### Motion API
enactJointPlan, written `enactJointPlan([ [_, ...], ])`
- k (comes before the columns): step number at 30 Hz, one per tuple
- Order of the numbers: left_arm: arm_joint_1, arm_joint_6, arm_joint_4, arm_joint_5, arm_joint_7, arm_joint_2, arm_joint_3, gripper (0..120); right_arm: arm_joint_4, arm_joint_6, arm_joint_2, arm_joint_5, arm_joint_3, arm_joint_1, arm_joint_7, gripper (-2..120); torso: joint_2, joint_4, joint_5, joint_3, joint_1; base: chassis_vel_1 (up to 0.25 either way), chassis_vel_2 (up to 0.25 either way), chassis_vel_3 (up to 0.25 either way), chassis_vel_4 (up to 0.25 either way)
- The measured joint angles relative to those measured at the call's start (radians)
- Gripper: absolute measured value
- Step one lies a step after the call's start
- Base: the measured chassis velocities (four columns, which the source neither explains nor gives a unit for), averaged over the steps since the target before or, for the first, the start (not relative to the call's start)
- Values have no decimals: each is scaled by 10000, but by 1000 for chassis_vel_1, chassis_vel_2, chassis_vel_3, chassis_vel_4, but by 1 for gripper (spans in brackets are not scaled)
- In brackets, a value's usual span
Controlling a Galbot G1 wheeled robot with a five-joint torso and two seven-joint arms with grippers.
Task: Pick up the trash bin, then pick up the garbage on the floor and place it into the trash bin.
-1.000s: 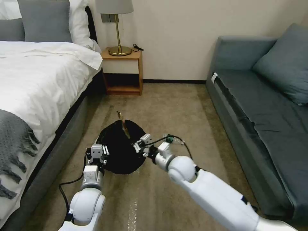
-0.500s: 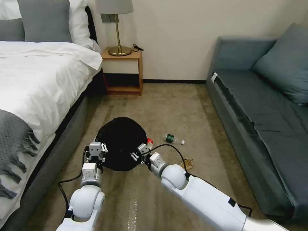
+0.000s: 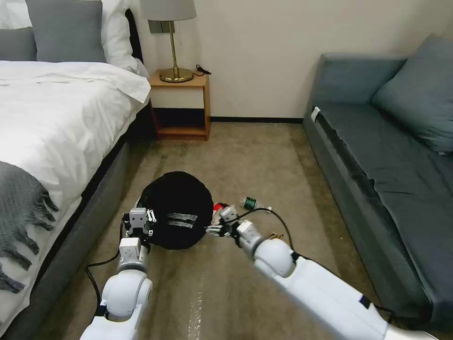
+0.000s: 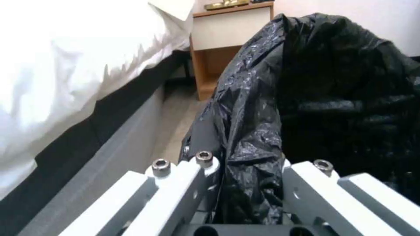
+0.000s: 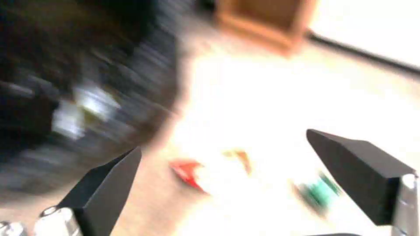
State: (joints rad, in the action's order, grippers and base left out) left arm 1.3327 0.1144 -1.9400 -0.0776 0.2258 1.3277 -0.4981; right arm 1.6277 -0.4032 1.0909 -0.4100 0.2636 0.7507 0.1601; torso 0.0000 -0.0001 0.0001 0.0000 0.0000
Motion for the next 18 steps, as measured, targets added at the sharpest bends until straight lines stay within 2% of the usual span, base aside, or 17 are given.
enactJointPlan([
  [3, 1, 0, 12, -29, 0, -93, -41, 4, -364, -1677, 51, -1115, -409, -34, 1248, 100, 0, 0, 0, 0, 0, 0, 0, 0, 0],
  [4, 1, 0, 12, -29, 0, -93, -41, 4, -364, -1677, 51, -1115, -409, -34, 1248, 100, 0, 0, 0, 0, 0, 0, 0, 0, 0],
  [7, 6, -2, 15, -45, -1, -163, -54, 4, -778, -2799, 278, -2202, -717, -36, 2375, 100, 0, 0, 0, 0, 0, 0, 0, 0, 0],
  [12, 21, -3, 11, -52, -10, -227, -35, 4, -1433, -3185, 762, -2673, -916, 0, 3098, 100, 0, 2, 0, 0, 0, 0, 0, 0, 0],
  [18, 77, -2, -24, -51, -31, -300, 1, 4, -2390, -3240, 1321, -3047, -1098, -125, 3799, 100, 0, 2, -2, 0, 0, 0, 0, 0, 0],
])
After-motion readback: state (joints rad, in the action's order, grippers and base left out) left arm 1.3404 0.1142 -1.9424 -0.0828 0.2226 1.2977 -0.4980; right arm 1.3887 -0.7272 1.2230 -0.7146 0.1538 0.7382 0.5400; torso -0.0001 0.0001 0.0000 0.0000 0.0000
